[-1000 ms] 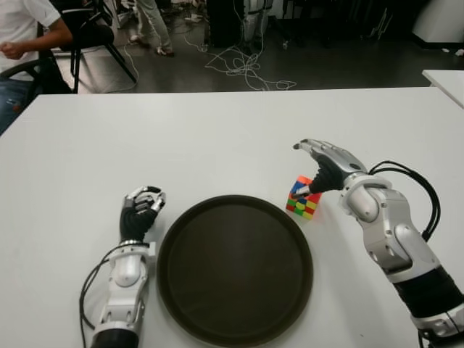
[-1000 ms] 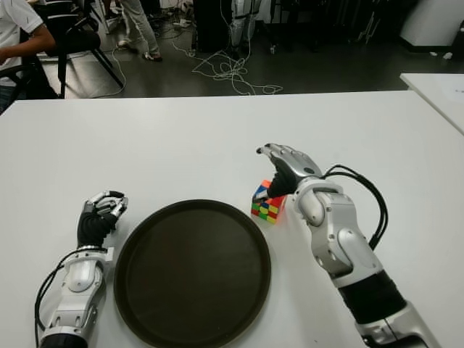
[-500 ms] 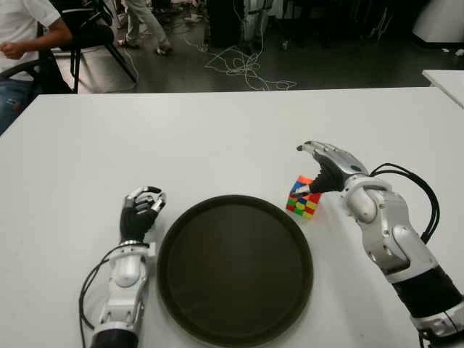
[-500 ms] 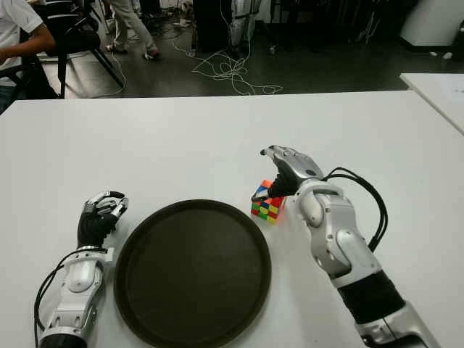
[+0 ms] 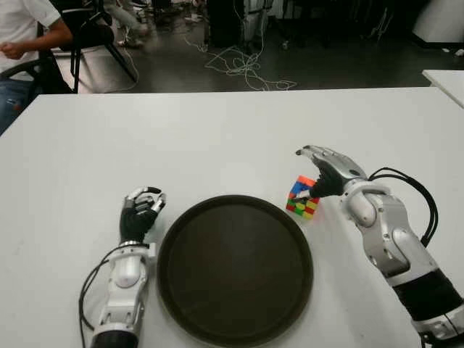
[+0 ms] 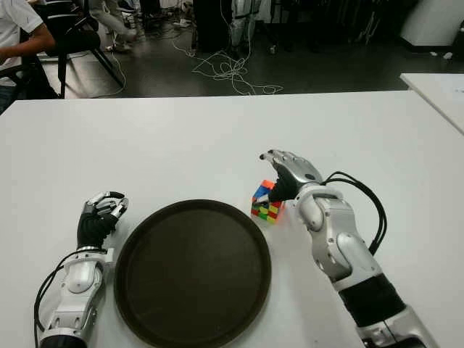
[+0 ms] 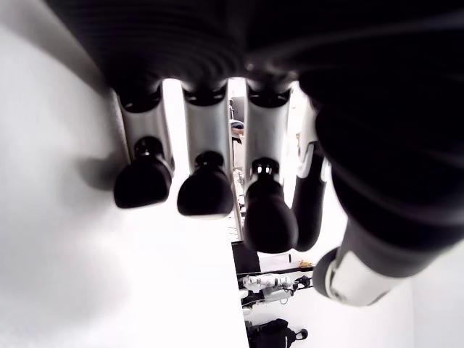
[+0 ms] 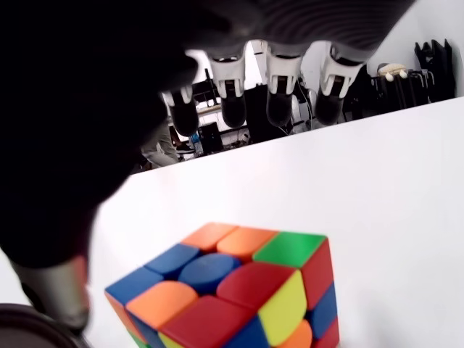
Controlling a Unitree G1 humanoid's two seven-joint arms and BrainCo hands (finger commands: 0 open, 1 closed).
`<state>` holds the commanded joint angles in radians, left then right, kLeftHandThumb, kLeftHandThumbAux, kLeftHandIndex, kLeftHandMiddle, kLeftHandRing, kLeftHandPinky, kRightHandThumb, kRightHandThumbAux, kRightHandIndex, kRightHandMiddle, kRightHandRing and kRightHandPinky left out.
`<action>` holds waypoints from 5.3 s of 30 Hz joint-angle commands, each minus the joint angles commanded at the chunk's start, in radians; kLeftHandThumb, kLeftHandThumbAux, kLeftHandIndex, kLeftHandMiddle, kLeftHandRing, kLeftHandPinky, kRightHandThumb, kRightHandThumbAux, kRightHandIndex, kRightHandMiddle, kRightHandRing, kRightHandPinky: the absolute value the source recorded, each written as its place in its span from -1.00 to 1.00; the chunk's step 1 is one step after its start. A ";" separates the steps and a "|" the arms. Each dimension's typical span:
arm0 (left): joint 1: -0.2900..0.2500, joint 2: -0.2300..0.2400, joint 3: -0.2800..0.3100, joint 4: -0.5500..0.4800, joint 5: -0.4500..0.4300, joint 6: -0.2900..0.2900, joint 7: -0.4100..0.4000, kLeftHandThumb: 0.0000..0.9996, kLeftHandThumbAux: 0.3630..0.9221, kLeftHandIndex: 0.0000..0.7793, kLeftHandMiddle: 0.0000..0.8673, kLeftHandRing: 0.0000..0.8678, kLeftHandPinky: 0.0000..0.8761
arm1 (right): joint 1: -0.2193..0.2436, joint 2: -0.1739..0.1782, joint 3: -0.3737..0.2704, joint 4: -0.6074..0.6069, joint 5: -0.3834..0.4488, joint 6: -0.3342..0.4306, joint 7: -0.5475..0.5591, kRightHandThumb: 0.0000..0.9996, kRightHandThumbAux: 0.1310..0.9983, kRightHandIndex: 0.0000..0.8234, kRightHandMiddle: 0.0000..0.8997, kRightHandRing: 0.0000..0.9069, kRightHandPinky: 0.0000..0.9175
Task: Pick up the Rubik's Cube and put it in the plate
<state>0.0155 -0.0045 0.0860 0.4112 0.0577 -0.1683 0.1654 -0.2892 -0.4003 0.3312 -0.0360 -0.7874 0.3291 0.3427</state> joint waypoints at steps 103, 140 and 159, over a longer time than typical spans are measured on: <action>-0.004 0.004 0.007 0.008 -0.011 -0.013 -0.021 0.41 0.23 0.14 0.86 0.88 0.80 | 0.051 0.007 0.020 0.012 0.064 0.022 -0.010 -1.00 0.42 -1.00 -1.00 -1.00 -0.95; -0.002 0.016 -0.002 0.008 0.011 -0.003 -0.017 0.41 0.23 0.14 0.86 0.88 0.81 | 0.032 -0.012 -0.026 -0.025 0.059 0.048 -0.024 -1.00 0.30 -1.00 -1.00 -0.99 -0.95; 0.007 0.010 -0.005 -0.012 0.007 0.010 -0.013 0.41 0.23 0.14 0.86 0.88 0.79 | 0.022 -0.024 0.014 -0.029 0.019 0.096 0.043 -1.00 0.20 -1.00 -0.98 -1.00 -0.98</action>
<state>0.0223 0.0054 0.0810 0.3989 0.0647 -0.1582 0.1521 -0.2668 -0.4239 0.3454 -0.0650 -0.7684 0.4249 0.3852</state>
